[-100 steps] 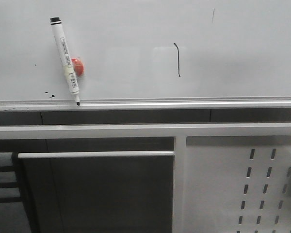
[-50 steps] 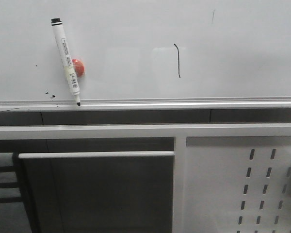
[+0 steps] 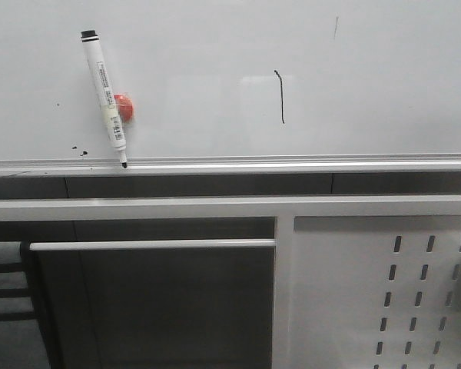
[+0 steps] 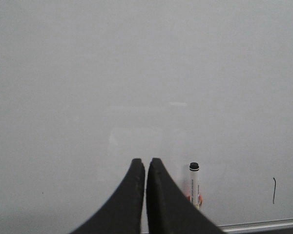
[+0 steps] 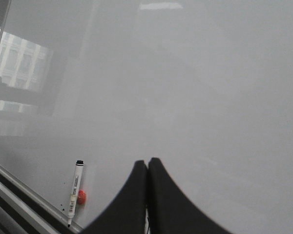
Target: Write number 1 on whiteboard
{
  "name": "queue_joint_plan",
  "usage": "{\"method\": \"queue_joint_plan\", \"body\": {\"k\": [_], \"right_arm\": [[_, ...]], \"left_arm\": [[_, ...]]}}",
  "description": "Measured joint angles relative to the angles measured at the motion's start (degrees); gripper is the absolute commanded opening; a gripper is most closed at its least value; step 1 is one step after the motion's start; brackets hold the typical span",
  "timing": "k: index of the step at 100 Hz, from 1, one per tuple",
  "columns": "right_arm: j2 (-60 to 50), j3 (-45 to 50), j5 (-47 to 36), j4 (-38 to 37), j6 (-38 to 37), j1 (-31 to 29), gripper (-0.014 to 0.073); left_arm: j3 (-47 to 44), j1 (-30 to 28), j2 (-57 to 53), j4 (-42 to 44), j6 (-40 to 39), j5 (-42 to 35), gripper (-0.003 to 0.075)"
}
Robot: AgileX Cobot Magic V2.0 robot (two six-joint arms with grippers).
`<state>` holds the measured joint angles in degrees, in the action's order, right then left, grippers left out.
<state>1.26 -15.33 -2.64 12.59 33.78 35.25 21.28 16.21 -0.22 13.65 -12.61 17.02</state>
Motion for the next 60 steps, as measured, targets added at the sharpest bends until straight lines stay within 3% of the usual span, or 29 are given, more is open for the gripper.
{"method": "queue_joint_plan", "body": {"k": [15, 31, 60], "right_arm": [[-1.96, -0.48, 7.27, 0.27, 0.0, -3.88, -0.0055], [-1.96, -0.48, 14.29, 3.48, 0.0, -7.7, -0.0055], [-1.96, 2.73, 16.16, 10.06, 0.0, -9.36, -0.0055]], "left_arm": [[-1.15, 0.0, 0.0, -1.93, 0.56, 4.41, -0.0021], [-1.27, 0.0, 0.0, -6.8, 6.84, 7.3, -0.0021], [-4.81, 0.0, 0.0, -12.67, 12.61, 6.69, -0.0021]]}}
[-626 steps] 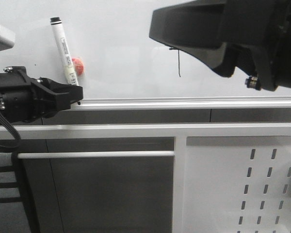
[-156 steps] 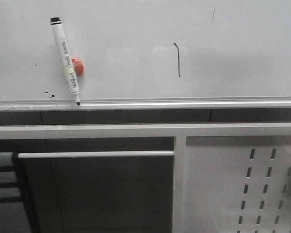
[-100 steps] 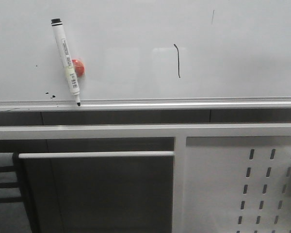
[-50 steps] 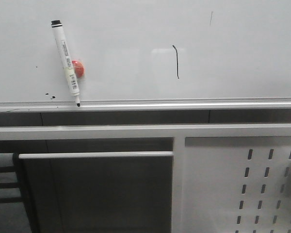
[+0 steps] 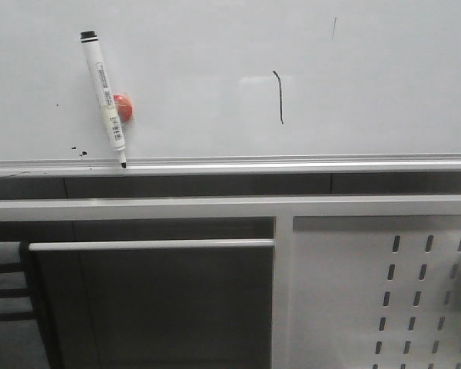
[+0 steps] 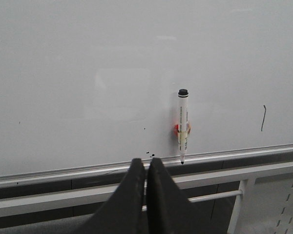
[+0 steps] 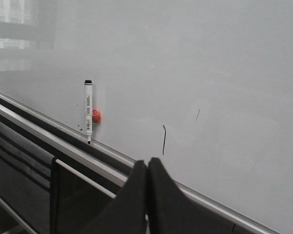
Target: Write number 1 on whiteboard
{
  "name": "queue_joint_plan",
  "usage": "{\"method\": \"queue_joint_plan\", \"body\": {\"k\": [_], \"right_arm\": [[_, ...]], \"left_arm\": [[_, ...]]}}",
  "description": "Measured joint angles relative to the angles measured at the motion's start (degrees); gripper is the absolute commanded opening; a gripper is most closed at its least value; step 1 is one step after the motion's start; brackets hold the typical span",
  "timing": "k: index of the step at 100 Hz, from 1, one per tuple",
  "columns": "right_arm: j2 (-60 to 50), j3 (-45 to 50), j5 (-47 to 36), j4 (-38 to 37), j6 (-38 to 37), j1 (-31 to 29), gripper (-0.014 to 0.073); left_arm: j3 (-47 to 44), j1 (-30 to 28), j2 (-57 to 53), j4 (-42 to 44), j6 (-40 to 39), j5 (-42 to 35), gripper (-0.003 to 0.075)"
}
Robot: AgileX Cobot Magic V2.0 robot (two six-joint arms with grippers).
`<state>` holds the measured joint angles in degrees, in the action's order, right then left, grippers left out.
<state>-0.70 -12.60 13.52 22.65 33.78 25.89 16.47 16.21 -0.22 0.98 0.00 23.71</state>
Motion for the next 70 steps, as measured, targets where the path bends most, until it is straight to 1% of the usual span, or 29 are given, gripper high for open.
{"method": "queue_joint_plan", "body": {"k": [13, 20, 70], "right_arm": [[0.0, 0.9, -1.37, 4.68, 0.0, 0.0, -0.0055], [0.0, 1.03, -1.37, 5.75, 0.0, 0.0, -0.0055], [0.0, 1.03, -0.73, 6.39, 0.0, 0.0, -0.0055]], "left_arm": [[-0.81, 0.0, 0.0, -0.98, 0.0, -0.24, -0.0021], [-0.81, 0.0, 0.0, -1.92, 0.0, -0.34, -0.0021], [-0.89, 0.0, 0.0, -2.81, 0.0, -0.34, -0.0021]]}}
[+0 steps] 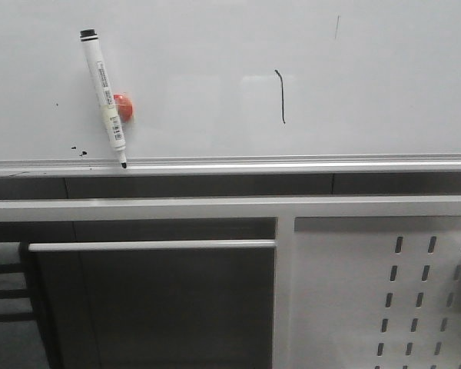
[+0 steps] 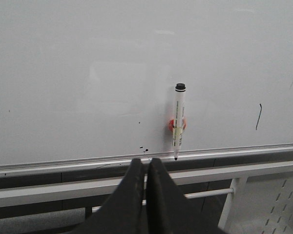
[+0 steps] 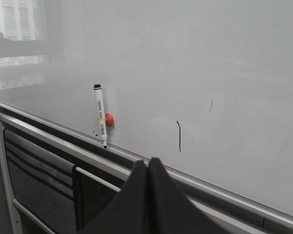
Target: Write number 1 on whiteboard
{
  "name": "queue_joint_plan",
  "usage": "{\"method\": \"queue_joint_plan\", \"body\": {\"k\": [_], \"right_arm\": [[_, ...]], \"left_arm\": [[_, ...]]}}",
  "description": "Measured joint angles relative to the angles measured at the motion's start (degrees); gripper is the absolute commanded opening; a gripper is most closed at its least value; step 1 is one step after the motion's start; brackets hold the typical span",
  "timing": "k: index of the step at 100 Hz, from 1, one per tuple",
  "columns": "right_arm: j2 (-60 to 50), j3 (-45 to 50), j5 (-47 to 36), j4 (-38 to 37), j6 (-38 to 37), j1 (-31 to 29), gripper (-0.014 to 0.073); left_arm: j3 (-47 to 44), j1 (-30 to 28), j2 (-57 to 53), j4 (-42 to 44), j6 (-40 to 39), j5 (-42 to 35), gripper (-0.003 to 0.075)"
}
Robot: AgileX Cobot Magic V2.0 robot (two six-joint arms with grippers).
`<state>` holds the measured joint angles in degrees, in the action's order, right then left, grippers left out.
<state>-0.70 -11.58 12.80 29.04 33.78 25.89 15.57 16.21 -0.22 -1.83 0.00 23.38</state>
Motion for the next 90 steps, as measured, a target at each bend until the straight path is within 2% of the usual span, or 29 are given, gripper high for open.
{"method": "queue_joint_plan", "body": {"k": [29, 41, 66, 90], "right_arm": [[0.0, 0.0, 0.0, 0.05, 0.0, 0.0, -0.0055], [0.0, 0.0, 0.09, 0.05, 0.0, 0.0, -0.0055], [0.0, 0.0, 0.09, 0.13, 0.0, 0.0, -0.0055], [0.0, 0.0, 0.09, 0.13, 0.0, 0.0, -0.0055]], "left_arm": [[-0.63, 0.0, 0.0, 0.21, 0.0, -0.13, -0.0021], [-2.64, -2.26, 0.0, 2.4, 0.0, -0.46, -0.0021], [-8.14, -11.49, 0.0, 4.01, 0.71, -7.15, -0.0021], [-14.19, -12.91, 0.0, 5.21, 2.5, -13.92, -0.0021]]}}
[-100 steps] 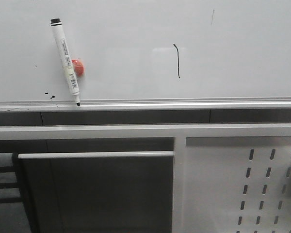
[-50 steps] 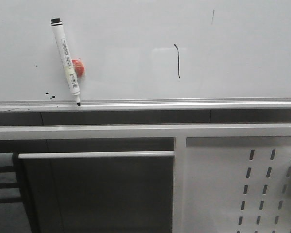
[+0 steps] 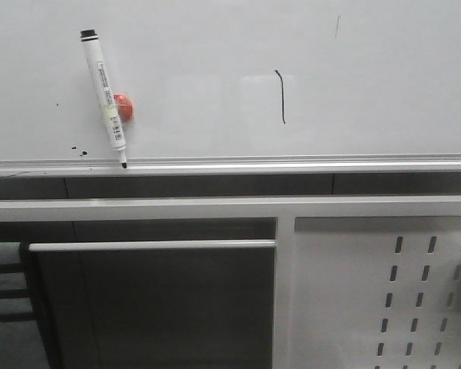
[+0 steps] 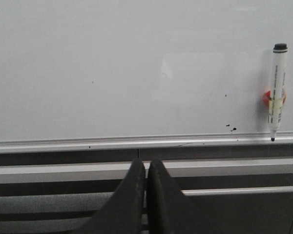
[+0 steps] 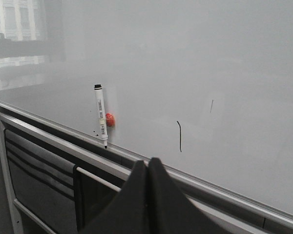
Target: Write number 1 on whiteboard
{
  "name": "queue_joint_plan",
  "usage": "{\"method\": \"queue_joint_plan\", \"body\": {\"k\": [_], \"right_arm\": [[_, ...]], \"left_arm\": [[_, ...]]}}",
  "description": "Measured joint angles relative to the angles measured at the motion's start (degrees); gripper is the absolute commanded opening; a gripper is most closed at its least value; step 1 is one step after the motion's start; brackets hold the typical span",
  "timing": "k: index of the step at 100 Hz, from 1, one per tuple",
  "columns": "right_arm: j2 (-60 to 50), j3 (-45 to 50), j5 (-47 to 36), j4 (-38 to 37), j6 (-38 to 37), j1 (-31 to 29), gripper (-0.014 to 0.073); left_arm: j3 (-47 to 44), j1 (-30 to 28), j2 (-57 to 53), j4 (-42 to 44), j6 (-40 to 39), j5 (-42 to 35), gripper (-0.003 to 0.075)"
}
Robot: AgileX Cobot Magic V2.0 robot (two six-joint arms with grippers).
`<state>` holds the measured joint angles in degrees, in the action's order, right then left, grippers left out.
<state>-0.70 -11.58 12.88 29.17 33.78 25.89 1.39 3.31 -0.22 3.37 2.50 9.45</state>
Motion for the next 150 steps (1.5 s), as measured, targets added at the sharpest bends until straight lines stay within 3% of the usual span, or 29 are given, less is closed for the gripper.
{"method": "queue_joint_plan", "body": {"k": [89, 126, 150], "right_arm": [[0.0, 0.0, 0.0, 0.0, 0.0, 0.0, -0.0055], [0.0, 0.0, 0.0, 0.0, 0.0, 0.0, -0.0055], [0.0, 0.0, 0.0, 0.0, 0.0, 0.0, -0.0055]], "left_arm": [[-1.39, 0.0, 0.0, -3.37, 5.84, 0.04, -0.0021], [-1.39, 0.0, 0.0, -5.38, 5.84, 9.59, -0.0021], [-1.39, 0.0, 0.0, -5.38, 5.84, 9.84, -0.0021]]}}
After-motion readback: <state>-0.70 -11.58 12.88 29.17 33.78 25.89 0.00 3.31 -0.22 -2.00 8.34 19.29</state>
